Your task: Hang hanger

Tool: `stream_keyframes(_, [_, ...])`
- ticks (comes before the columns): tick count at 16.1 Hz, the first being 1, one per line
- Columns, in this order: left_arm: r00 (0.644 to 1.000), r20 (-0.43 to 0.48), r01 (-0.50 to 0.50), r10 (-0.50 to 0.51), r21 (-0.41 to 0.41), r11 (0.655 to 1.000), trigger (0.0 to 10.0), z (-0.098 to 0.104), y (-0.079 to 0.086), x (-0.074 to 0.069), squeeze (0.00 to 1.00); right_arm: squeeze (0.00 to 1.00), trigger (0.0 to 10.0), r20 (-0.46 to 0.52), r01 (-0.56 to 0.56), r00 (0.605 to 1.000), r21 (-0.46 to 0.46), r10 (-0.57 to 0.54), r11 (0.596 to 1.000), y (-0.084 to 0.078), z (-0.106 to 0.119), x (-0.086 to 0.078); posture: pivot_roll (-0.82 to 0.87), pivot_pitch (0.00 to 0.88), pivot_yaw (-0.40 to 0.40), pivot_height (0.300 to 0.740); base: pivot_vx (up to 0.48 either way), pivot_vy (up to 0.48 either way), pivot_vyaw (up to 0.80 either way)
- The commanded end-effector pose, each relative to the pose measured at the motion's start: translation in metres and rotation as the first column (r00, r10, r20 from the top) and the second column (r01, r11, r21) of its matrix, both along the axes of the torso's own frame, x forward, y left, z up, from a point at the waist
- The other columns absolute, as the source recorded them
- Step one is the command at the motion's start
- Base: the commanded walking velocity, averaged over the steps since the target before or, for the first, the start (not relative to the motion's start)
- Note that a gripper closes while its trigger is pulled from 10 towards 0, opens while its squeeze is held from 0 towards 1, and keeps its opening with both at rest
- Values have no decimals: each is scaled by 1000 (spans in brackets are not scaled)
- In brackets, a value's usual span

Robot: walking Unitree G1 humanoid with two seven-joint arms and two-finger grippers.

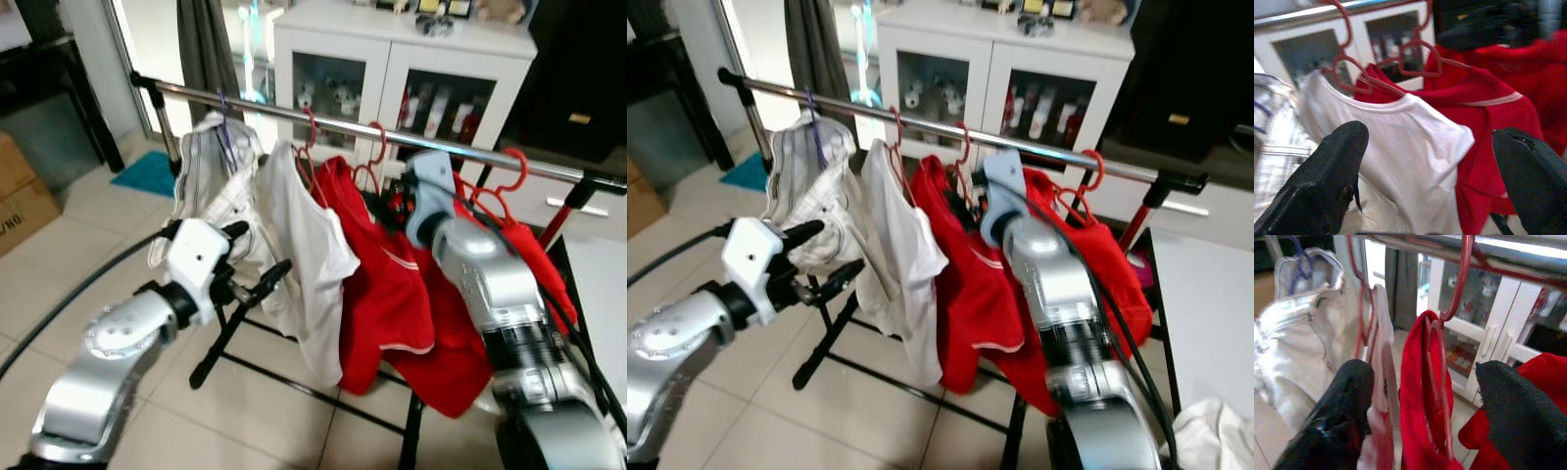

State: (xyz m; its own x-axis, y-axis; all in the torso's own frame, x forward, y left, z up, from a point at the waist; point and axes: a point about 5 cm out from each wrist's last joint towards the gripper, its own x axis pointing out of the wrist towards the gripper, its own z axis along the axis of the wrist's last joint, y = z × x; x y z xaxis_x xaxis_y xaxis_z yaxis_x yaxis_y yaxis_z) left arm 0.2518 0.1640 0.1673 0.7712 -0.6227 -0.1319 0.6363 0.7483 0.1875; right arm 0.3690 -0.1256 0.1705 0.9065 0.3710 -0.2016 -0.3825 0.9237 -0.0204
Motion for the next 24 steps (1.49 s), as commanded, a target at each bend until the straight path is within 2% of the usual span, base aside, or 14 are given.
stream_keyframes(1, [1000,0,17,-17,3,1000,10000,4,3,-2,384,1000,10000,-6,-8,1000,21,8,1000,1,1,7,-37,0,-8,740,0,0,0])
stream_keyframes(2, [1000,0,17,-17,3,1000,10000,4,3,-2,384,1000,10000,-6,-8,1000,21,8,1000,1,1,7,-37,0,-8,740,0,0,0])
stream_keyframes(4, [999,-13,52,-52,2,999,10000,5,1,-6,384,1000,10000,-18,-10,1000,-11,9,1000,6,2,22,-35,0,-7,740,0,0,0])
stream_keyframes(5, [998,-14,57,-57,2,998,10000,5,1,-7,388,0,10000,-26,9,1000,-13,-9,1000,6,2,25,-29,0,-14,740,0,0,0])
stream_keyframes(13, [997,-31,75,-75,-1,997,10000,5,1,-10,388,0,10000,-134,96,987,20,-92,995,19,-4,37,-24,7,-20,740,0,0,0])
stream_keyframes(15, [997,-36,75,-74,-1,997,10000,4,2,-11,392,0,7059,-153,131,980,24,-125,991,15,-6,38,-22,11,-23,740,0,0,0])
stream_keyframes(16, [996,-41,75,-75,0,997,10000,3,2,-12,392,0,4588,-165,152,976,27,-145,988,12,-8,38,-22,9,-23,740,0,0,0])
stream_keyframes(17, [996,-44,75,-75,0,997,10000,3,2,-12,392,0,3451,-178,154,973,27,-147,988,11,-10,37,-21,8,-23,740,0,0,0])
stream_keyframes(18, [996,-44,76,-75,0,997,10000,3,1,-12,392,0,3451,-181,152,973,25,-146,988,10,-11,37,-21,7,-23,740,0,0,0])
stream_keyframes(19, [996,-44,74,-74,0,997,10000,2,2,-10,392,0,0,-195,146,971,22,-139,989,9,-13,36,-23,5,-22,740,0,0,0])
stream_keyframes(24, [996,-40,74,-73,1,997,10000,2,1,-9,396,0,0,-205,154,968,27,-145,988,8,-14,36,-24,1,-24,740,0,0,0])
